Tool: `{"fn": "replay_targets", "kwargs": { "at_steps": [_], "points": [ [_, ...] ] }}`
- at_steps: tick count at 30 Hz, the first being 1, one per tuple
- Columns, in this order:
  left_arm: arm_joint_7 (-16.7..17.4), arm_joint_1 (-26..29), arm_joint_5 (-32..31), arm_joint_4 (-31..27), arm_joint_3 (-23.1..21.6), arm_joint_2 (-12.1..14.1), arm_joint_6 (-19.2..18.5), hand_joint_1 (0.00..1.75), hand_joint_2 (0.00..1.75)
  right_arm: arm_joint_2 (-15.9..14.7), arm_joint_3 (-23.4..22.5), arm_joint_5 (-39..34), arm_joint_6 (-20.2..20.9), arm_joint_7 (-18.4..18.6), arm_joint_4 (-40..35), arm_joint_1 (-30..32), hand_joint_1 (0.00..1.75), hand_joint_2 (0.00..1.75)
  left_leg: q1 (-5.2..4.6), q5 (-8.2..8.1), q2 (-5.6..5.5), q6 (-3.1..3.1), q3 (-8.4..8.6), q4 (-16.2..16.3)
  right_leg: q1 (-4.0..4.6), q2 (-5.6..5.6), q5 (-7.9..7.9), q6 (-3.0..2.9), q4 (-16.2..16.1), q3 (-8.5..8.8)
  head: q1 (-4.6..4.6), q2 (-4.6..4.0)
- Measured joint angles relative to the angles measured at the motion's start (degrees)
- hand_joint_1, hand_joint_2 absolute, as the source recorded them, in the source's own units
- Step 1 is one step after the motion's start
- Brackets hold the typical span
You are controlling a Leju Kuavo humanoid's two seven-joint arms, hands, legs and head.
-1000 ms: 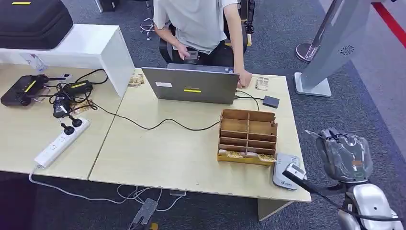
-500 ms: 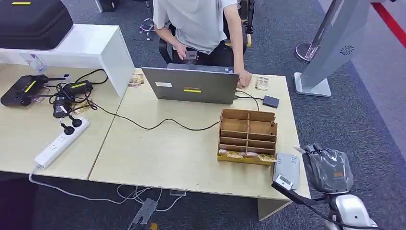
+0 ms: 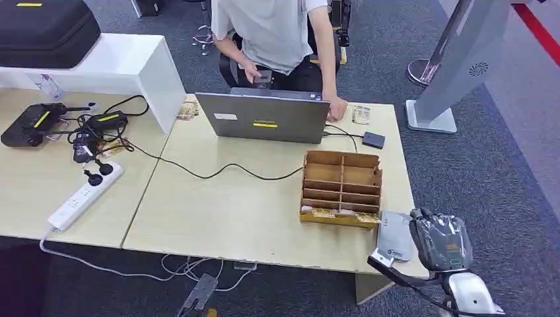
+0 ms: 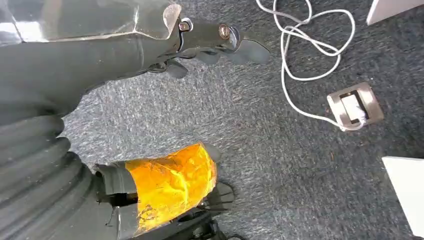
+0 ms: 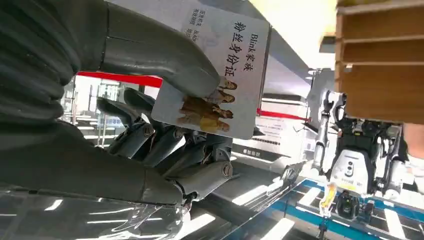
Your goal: Pass the card to the sensor for recognition and then transmit it.
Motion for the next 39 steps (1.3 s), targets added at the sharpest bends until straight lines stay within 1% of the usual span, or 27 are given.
{"fn": "replay_targets", "kwargs": {
  "at_steps": [5,8,19,29,32,35,37,39],
  "points": [
    [-0.02,-0.02,-0.35,0.00,0.09,0.00,0.35,0.00,1.75,0.70,1.40,0.81,-0.20,1.12,3.02,0.13,1.75,1.75,0.00,0.00,0.00,0.00,-0.01,0.00,0.00,-0.01,0.00,0.00,0.00,0.00,-0.02,0.00],
    [-0.09,-0.05,-0.37,0.00,0.55,0.02,0.37,0.00,1.75,0.96,2.23,1.58,-1.09,1.86,5.25,0.33,1.75,1.75,0.00,0.00,0.00,0.00,-0.01,0.00,-0.01,-0.01,0.00,0.00,0.00,-0.01,0.00,0.00],
    [-0.13,-0.09,-1.18,0.00,0.87,0.00,0.46,0.00,1.75,2.21,4.20,1.73,-3.61,2.43,11.80,-0.18,1.75,1.75,0.00,0.00,0.01,0.00,0.02,0.00,0.00,0.01,0.00,0.00,0.00,0.02,-0.02,0.00],
    [-0.11,-0.14,-1.38,0.00,0.90,0.00,0.48,0.00,1.75,2.67,4.74,1.99,-4.17,2.95,13.97,-1.38,1.75,1.75,0.00,0.00,0.02,0.00,0.05,0.01,-0.01,0.02,0.01,0.00,0.00,0.06,0.00,0.00],
    [-0.11,-0.13,-1.68,0.00,0.90,0.02,0.48,0.00,1.75,2.73,4.74,2.65,-4.68,3.83,14.08,-2.81,1.75,1.75,-0.01,0.00,0.03,0.00,0.05,0.01,-0.01,0.04,0.02,-0.01,0.00,0.07,0.00,0.00],
    [-0.11,-0.13,-2.14,0.00,0.90,0.02,0.46,0.00,1.75,2.71,4.53,2.45,-4.63,4.02,13.07,-5.68,1.75,1.75,-0.01,0.04,0.11,-0.01,0.03,0.01,-0.01,0.08,0.08,0.01,0.01,0.06,0.00,0.00],
    [-0.11,-0.11,-2.54,0.00,0.90,0.02,0.46,0.00,1.75,2.62,4.26,1.88,-3.91,3.56,10.99,-7.84,1.75,1.75,-0.02,0.09,0.12,-0.05,0.01,0.01,-0.02,0.10,0.11,0.00,0.03,0.03,-0.02,0.00],
    [-0.11,-0.15,-3.23,0.00,0.90,0.04,0.46,0.00,1.75,2.45,4.24,1.11,-1.39,3.21,8.09,-12.68,1.75,1.75,-0.02,0.14,0.25,-0.11,0.01,0.02,-0.03,0.24,0.21,0.01,0.04,-0.04,-0.02,0.00]
  ]
}}
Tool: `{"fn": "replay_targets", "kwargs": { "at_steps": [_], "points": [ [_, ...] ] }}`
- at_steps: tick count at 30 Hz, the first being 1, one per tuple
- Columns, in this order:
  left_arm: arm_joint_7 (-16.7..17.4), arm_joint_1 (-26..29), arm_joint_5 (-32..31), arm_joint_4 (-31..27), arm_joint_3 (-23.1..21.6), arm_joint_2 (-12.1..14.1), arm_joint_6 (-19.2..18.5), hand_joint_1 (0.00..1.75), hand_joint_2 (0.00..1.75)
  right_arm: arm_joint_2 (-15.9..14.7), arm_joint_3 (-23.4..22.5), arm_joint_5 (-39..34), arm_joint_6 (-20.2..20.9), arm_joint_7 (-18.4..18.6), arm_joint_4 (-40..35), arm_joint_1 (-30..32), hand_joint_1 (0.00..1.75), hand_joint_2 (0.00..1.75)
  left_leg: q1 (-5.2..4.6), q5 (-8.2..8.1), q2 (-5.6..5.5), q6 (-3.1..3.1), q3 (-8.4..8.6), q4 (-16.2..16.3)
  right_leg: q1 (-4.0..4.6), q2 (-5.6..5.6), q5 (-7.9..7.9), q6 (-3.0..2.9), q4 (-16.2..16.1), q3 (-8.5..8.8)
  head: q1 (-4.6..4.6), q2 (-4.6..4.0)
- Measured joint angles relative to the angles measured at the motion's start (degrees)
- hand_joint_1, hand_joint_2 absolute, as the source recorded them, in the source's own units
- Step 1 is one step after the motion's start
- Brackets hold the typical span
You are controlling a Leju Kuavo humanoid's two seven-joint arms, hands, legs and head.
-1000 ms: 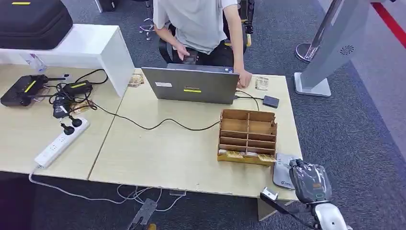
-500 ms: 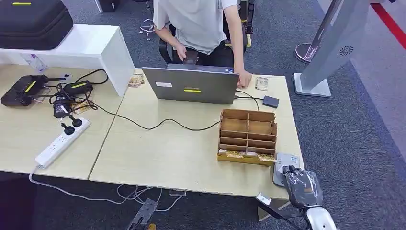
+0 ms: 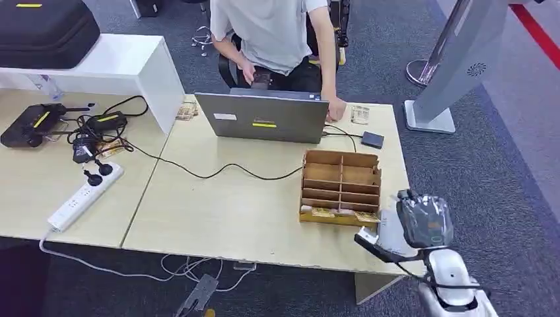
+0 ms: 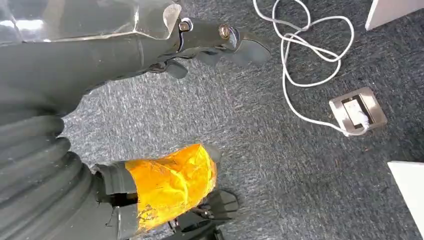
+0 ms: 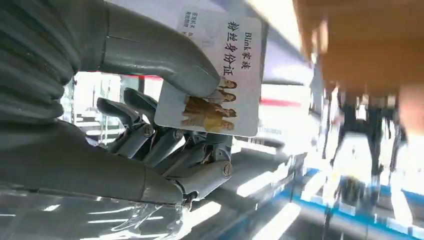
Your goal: Pass the card to the sensor for recognition and then transmit it.
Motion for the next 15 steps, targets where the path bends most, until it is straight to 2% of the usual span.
{"fn": "replay_targets", "kwargs": {
  "at_steps": [4,9,15],
  "points": [
    [-0.70,-0.03,-0.46,0.00,0.00,-0.04,-0.57,0.00,1.75,-0.11,0.26,-0.37,6.41,0.28,-4.28,-9.95,1.75,1.75,0.01,0.05,0.06,0.05,-0.02,0.00,0.01,0.06,0.04,-0.04,0.06,-0.01,0.09,0.00],
    [-1.51,-0.10,-1.42,0.00,0.00,-0.13,-1.86,0.00,1.75,0.22,3.30,0.52,13.56,3.15,-5.24,-24.57,1.75,1.75,0.00,0.13,0.09,-0.06,-0.02,0.01,0.01,0.08,0.08,-0.09,0.11,-0.09,0.02,0.00],
    [-1.55,-0.43,-3.57,0.00,-0.02,-0.46,-2.82,0.00,1.75,3.26,7.30,1.95,18.14,7.39,-0.88,-36.43,1.75,1.75,0.04,0.17,0.08,-0.13,-0.05,0.00,0.04,0.08,0.08,-0.09,0.14,-0.10,0.00,0.00]
  ]
}}
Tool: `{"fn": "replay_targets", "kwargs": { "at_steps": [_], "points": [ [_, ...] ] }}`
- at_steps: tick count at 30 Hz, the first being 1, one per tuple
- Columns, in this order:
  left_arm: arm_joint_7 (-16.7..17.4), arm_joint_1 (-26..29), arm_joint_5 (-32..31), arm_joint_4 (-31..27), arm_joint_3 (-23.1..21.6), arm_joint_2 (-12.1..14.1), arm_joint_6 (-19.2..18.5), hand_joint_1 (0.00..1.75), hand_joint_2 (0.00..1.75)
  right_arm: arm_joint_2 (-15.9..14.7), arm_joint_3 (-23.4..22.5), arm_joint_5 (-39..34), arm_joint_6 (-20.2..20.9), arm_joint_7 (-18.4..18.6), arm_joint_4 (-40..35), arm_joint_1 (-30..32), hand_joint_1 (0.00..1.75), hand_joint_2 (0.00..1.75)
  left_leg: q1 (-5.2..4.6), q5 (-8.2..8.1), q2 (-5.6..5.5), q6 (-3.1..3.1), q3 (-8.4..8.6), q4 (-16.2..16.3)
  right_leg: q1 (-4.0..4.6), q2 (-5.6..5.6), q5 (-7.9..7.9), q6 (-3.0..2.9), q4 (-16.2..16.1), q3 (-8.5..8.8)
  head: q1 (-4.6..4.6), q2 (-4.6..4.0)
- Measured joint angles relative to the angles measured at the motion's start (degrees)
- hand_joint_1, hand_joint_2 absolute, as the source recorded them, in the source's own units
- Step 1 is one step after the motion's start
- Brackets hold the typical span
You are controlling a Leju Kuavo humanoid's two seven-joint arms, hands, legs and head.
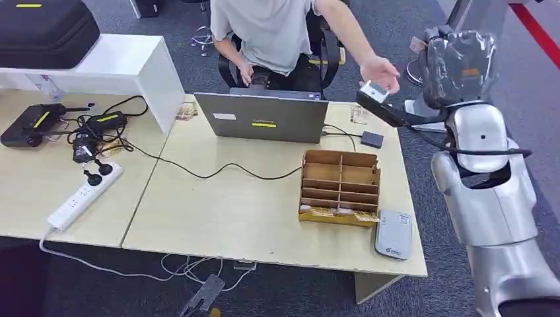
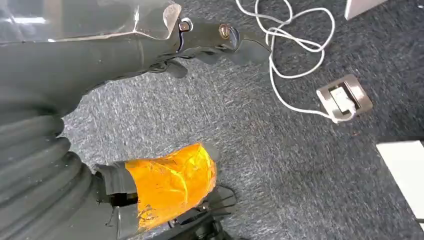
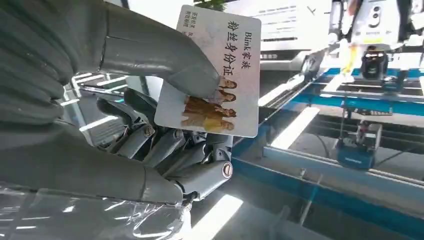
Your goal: Pass the card to the sensor for recognition and then transmit it.
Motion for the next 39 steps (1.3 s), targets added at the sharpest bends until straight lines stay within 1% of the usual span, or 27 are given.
{"fn": "replay_targets", "kwargs": {
  "at_steps": [2,5,8,12,17,18,23,29,34,39],
  "points": [
    [0.72,-0.36,-1.22,0.00,-0.09,-0.07,-0.48,0.00,1.75,1.98,0.35,-0.70,1.07,2.51,3.79,-3.36,1.75,1.75,0.01,0.01,0.00,-0.01,0.01,0.00,0.00,0.00,0.01,-0.01,0.01,-0.01,0.00,0.00],
    [1.38,-0.66,-1.90,0.00,-0.13,-0.13,-0.76,0.00,1.75,4.11,0.52,-1.27,1.13,3.58,7.98,-6.62,1.75,1.75,0.02,0.02,-0.06,-0.03,0.00,0.00,0.01,-0.06,0.01,-0.01,0.01,0.01,0.04,0.00],
    [1.64,-0.79,-2.75,0.00,-0.26,-0.24,-0.55,0.00,1.75,6.38,0.52,-2.58,1.13,5.68,12.50,-8.74,1.75,1.75,0.02,0.02,-0.06,-0.03,0.01,0.00,0.00,-0.05,0.01,-0.01,0.01,0.00,0.02,0.00],
    [1.64,-1.15,-2.92,0.00,-0.57,-0.50,-0.59,0.00,1.75,8.56,0.52,-2.84,0.78,6.42,17.00,-9.62,1.75,1.75,0.02,0.02,-0.06,-0.03,0.00,0.00,0.00,-0.05,0.01,-0.01,0.01,0.00,0.04,0.00],
    [1.64,-1.31,-3.17,0.00,-0.59,-0.52,-0.63,0.00,1.75,9.96,0.52,-2.82,0.50,6.57,20.06,-9.98,1.75,1.75,0.02,0.01,-0.05,-0.03,0.00,0.00,0.00,-0.04,0.01,-0.01,0.00,0.00,0.04,0.00],
    [1.64,-1.34,-3.23,0.00,-0.59,-0.52,-0.63,0.00,1.75,10.29,0.52,-2.82,0.30,6.51,20.80,-9.96,0.00,1.75,0.02,0.01,-0.05,-0.03,0.00,0.00,0.00,-0.04,0.01,-0.01,0.00,-0.01,0.02,0.00],
    [1.60,-1.38,-3.62,0.00,-0.61,-0.55,-1.33,0.00,1.75,11.10,0.52,-3.10,-1.08,5.35,22.92,-9.79,0.00,1.75,0.02,0.02,-0.06,-0.03,0.00,0.00,0.01,-0.05,0.01,-0.01,0.00,-0.02,0.02,0.00],
    [1.81,-1.42,-3.67,0.00,-0.68,-0.59,-0.39,0.00,1.75,11.41,0.52,-3.74,-2.65,3.08,23.73,-8.68,0.00,1.75,0.02,0.02,-0.06,-0.04,0.00,0.00,0.00,-0.05,0.00,-0.01,0.00,-0.02,0.02,0.00],
    [1.81,-1.39,-3.30,0.00,-0.68,-0.52,0.37,0.00,1.75,11.34,0.54,-4.57,-3.79,0.37,20.16,-4.81,0.00,1.75,0.02,0.01,-0.05,-0.03,0.00,0.00,0.00,-0.04,0.00,-0.01,-0.01,-0.03,0.02,0.00],
    [1.79,-1.35,-3.23,0.00,-0.68,-0.48,0.42,0.00,1.75,11.19,0.57,-4.68,-3.78,0.21,17.65,-2.70,0.00,1.75,0.02,0.01,-0.04,-0.03,0.00,0.00,0.00,-0.03,0.00,-0.01,-0.01,-0.04,0.02,0.00]
  ]
}}
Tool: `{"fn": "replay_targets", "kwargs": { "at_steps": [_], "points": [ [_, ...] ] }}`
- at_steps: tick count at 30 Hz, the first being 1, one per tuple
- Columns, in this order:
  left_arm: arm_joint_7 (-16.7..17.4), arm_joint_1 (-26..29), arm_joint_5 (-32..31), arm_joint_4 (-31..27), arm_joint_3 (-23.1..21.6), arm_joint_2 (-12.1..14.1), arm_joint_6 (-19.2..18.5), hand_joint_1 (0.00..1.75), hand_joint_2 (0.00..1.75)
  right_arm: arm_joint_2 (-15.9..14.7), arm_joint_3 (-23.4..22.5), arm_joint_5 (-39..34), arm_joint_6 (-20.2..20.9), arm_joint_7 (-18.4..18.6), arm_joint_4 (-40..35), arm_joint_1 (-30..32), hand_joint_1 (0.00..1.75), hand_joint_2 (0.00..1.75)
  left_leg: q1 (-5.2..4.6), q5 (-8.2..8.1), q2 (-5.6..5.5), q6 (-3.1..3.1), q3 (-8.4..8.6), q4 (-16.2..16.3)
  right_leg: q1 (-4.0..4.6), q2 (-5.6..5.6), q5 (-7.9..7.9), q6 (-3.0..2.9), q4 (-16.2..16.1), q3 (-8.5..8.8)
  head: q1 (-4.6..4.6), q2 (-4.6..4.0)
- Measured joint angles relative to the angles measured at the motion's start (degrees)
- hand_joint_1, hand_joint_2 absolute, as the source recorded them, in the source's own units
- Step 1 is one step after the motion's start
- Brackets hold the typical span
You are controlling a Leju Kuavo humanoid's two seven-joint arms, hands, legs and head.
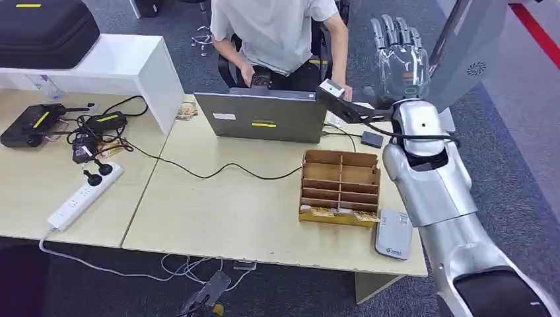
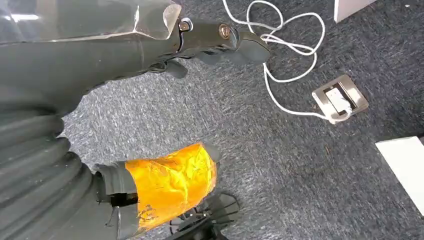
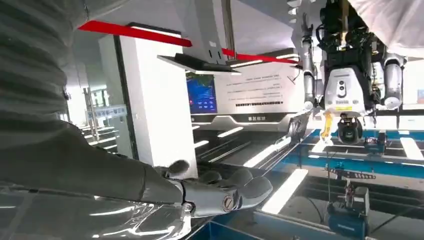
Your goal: Pass the card to the sensor for recognition and then transmit it.
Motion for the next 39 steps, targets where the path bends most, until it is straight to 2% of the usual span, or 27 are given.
{"fn": "replay_targets", "kwargs": {
  "at_steps": [2,6,8,13,17,20,28,39],
  "points": [
    [0.00,0.00,0.04,0.00,0.00,0.00,0.04,0.00,1.75,-0.09,0.00,-0.18,-0.09,-0.35,-0.70,0.39,0.00,1.75,0.00,0.00,0.00,0.00,0.01,0.00,0.00,0.00,0.00,0.00,0.00,0.00,0.00,0.00],
    [-0.52,0.06,1.48,0.00,0.13,0.00,0.63,0.00,1.75,-1.17,0.00,-3.20,-2.38,-4.56,-6.99,4.96,0.00,1.75,0.01,0.00,-0.04,0.00,0.03,0.00,0.01,-0.05,-0.01,0.00,-0.02,0.00,0.00,0.00],
    [-1.29,0.18,2.92,0.00,0.63,0.00,0.85,0.00,1.75,-2.68,0.41,-5.43,-2.84,-6.77,-14.30,10.60,0.00,1.75,0.03,-0.01,-0.21,0.00,0.01,0.00,0.03,-0.18,-0.03,-0.02,-0.06,0.03,0.00,0.00],
    [-2.21,1.22,5.27,0.00,2.76,0.20,1.75,0.00,1.75,-8.31,1.86,-9.14,-5.62,-11.13,-33.69,29.22,0.00,1.75,0.04,-0.21,-0.32,0.05,-0.11,-0.03,0.02,-0.28,-0.19,0.03,-0.16,0.01,0.04,0.00],
    [-2.21,1.33,5.86,0.00,4.04,0.39,1.99,0.00,1.75,-11.73,2.49,-10.29,-7.69,-13.22,-42.81,39.72,0.00,1.75,0.07,-0.26,-0.35,0.06,-0.10,-0.03,0.05,-0.34,-0.27,0.05,-0.21,0.06,0.04,0.00],
    [-2.08,1.49,6.01,0.00,5.00,0.55,2.16,0.00,1.75,-13.28,3.04,-10.29,-7.98,-13.79,-47.12,45.37,0.00,1.75,0.07,-0.26,-0.29,0.06,-0.12,-0.04,0.05,-0.27,-0.26,0.04,-0.20,0.02,0.02,0.00],
    [-2.08,1.46,6.01,0.00,5.95,0.55,2.25,0.00,1.75,-15.39,3.34,-10.32,-7.91,-14.10,-51.98,49.49,0.00,1.75,0.07,-0.23,-0.27,0.07,-0.07,-0.03,0.05,-0.25,-0.23,0.02,-0.19,0.06,0.00,0.00],
    [-2.03,1.40,6.01,0.00,6.45,0.55,2.29,0.00,1.75,-15.98,3.93,-9.77,-7.89,-14.75,-53.18,52.54,0.00,1.75,0.07,-0.24,-0.27,0.07,-0.09,-0.03,0.05,-0.24,-0.24,0.02,-0.19,0.05,0.00,0.00]
  ]
}}
